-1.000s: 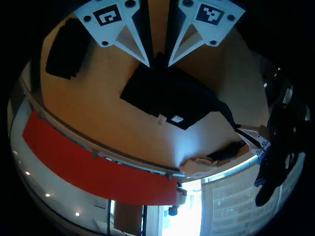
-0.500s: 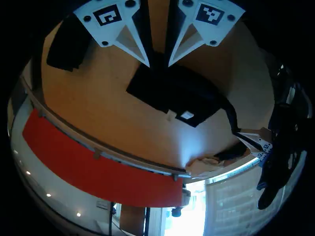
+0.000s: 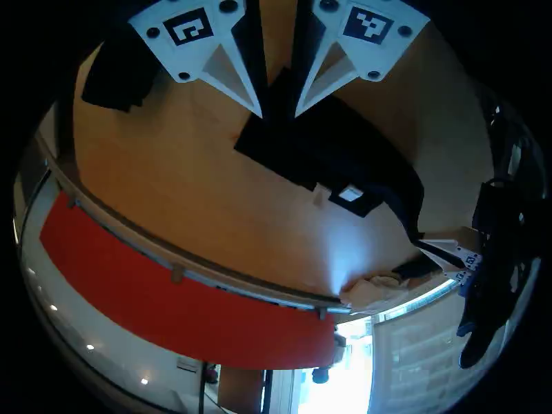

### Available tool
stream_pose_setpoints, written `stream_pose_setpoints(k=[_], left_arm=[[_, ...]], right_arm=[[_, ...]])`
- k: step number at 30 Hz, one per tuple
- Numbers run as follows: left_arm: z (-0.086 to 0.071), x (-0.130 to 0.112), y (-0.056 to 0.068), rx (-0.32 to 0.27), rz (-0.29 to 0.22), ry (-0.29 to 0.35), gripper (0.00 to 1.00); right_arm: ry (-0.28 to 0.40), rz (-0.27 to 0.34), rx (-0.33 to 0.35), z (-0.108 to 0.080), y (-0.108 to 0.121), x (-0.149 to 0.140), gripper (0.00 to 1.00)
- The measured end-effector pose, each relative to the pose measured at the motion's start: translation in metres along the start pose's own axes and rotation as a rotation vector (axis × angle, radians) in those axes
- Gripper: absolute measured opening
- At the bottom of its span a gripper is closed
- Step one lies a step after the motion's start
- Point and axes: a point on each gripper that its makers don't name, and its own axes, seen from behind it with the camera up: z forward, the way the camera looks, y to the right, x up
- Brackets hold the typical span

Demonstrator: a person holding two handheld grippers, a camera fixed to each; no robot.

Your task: Fold towel

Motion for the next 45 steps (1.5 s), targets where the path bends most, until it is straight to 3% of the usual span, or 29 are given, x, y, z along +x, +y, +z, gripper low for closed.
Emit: stream_pose_setpoints(k=[21, 35, 45], left_arm=[[0.034, -0.008, -0.007, -0.005, 0.005, -0.017, 0.09], [0.072, -0.019, -0.011, 0.015, -0.011, -0.015, 0.09], [0.09, -0.025, -0.018, 0.042, -0.006, -0.025, 0.09]], right_arm=[[-0.027, 0.023, -0.01, 0.029, 0.013, -0.007, 0.19], [-0.052, 0.051, -0.025, 0.065, 0.025, -0.017, 0.19], [-0.06, 0.066, -0.057, 0.084, 0.032, -0.02, 0.24]])
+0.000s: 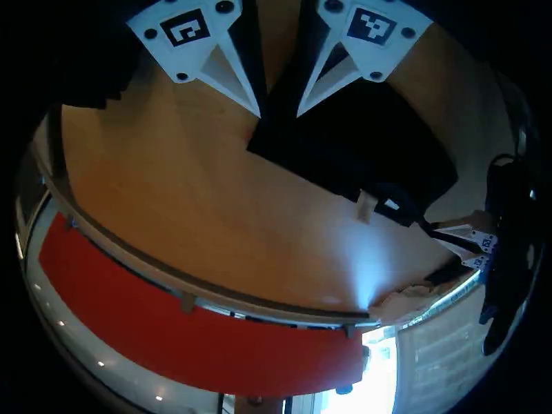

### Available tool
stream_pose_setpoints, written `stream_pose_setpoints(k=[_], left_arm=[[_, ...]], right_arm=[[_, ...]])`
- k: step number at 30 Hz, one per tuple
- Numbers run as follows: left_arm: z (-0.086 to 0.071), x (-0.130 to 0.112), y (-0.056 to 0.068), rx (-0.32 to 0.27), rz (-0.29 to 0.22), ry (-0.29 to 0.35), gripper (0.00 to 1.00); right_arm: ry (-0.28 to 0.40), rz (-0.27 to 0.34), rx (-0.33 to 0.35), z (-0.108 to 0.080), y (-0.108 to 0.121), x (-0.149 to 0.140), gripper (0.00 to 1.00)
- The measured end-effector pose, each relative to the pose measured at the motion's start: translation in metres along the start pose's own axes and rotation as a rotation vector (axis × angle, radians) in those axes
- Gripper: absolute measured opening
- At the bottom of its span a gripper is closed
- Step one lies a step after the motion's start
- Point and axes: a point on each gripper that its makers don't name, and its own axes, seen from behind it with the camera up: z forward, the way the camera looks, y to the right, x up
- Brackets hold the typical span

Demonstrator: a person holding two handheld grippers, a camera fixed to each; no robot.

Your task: Fold towel

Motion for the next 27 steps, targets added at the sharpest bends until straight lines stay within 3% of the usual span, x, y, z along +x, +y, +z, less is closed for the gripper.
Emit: stream_pose_setpoints(k=[10, 14, 17, 20, 22, 27], left_arm=[[0.009, -0.005, -0.011, 0.031, 0.012, -0.01, 0.13], [0.009, -0.004, -0.014, 0.041, 0.018, -0.006, 0.22], [0.008, -0.003, -0.014, 0.041, 0.011, -0.005, 0.49], [0.007, -0.004, -0.014, 0.033, -0.007, -0.009, 0.75], [0.006, -0.004, -0.015, 0.032, -0.018, -0.01, 0.86], [0.002, -0.004, -0.017, 0.038, -0.031, -0.008, 0.9]], right_arm=[[0.001, 0.01, -0.051, 0.008, 0.014, 0.004, 0.37], [0.012, 0.013, -0.064, 0.008, 0.018, 0.009, 0.51], [0.022, 0.014, -0.065, 0.007, 0.018, 0.012, 0.74], [0.029, 0.017, -0.064, 0.005, 0.019, 0.013, 0.84], [0.033, 0.021, -0.063, 0.004, 0.019, 0.014, 0.85], [0.038, 0.029, -0.061, 0.001, 0.019, 0.014, 0.86]])
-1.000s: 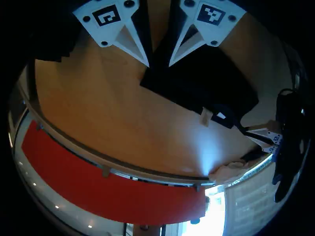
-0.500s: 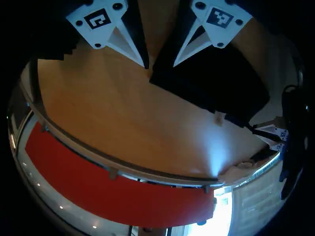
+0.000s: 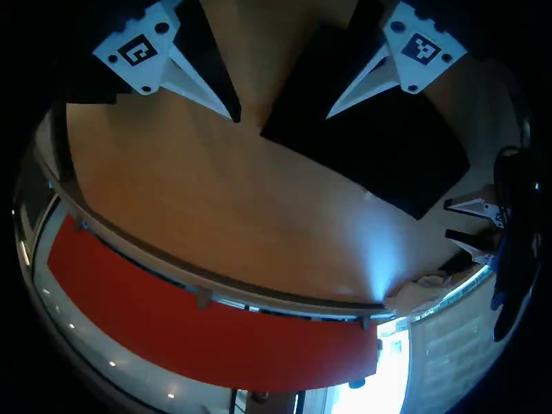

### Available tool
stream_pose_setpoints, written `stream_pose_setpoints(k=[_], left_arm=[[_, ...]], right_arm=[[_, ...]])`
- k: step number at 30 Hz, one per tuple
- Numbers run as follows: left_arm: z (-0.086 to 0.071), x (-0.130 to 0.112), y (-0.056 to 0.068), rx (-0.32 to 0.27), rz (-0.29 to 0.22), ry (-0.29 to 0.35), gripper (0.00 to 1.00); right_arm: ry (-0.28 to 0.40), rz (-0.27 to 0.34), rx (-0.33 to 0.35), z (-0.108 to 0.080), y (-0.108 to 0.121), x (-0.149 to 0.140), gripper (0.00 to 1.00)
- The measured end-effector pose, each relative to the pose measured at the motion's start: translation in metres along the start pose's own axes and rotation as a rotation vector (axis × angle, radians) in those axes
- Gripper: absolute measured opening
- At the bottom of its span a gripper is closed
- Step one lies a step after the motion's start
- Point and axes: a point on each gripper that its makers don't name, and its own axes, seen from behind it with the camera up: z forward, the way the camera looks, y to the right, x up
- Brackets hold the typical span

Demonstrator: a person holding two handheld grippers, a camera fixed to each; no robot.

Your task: Fold towel

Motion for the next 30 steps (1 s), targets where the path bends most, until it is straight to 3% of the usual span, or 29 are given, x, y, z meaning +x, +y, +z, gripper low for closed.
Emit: stream_pose_setpoints(k=[16, 30], left_arm=[[-0.022, -0.011, 0.0, 0.031, -0.03, -0.001, 0.9], [-0.052, -0.035, 0.003, 0.068, -0.109, -0.006, 0.9]], right_arm=[[0.0, 0.003, 0.008, -0.019, -0.005, -0.01, 0.86], [0.002, 0.007, 0.019, -0.037, -0.016, -0.024, 0.86]])
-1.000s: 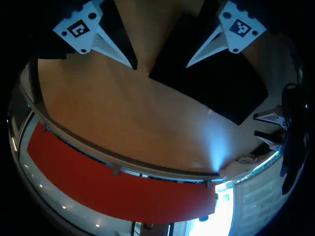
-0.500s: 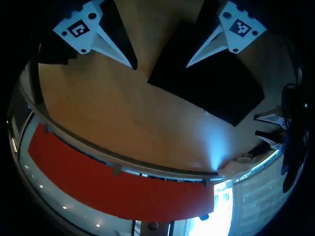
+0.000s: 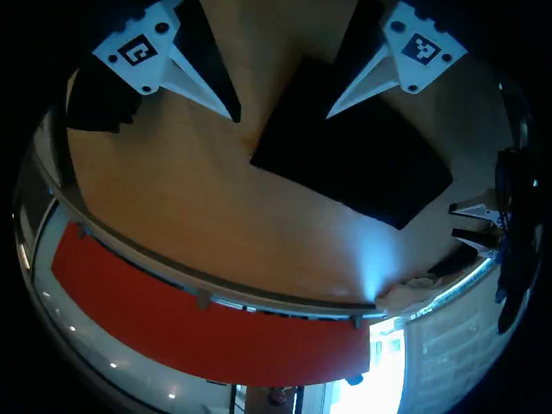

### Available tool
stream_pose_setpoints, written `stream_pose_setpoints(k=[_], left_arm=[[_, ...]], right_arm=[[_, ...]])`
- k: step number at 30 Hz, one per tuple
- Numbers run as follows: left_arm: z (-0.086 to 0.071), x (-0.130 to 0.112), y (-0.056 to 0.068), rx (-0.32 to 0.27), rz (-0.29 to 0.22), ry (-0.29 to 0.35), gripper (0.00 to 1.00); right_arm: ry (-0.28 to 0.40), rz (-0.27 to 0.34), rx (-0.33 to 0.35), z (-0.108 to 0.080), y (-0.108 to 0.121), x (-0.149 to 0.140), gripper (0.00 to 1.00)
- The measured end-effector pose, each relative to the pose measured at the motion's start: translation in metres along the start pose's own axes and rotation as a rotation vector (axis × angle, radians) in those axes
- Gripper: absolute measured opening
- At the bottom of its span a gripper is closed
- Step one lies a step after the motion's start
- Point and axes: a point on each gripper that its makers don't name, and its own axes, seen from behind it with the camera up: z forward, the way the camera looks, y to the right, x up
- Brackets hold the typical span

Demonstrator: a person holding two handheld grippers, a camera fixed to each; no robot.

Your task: Fold towel

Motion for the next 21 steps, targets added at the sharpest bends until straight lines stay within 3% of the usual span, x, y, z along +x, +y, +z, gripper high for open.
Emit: stream_pose_setpoints(k=[21], left_arm=[[-0.045, -0.027, -0.02, 0.083, -0.093, -0.007, 0.9]], right_arm=[[-0.021, -0.07, 0.076, -0.004, -0.018, -0.017, 0.85]])
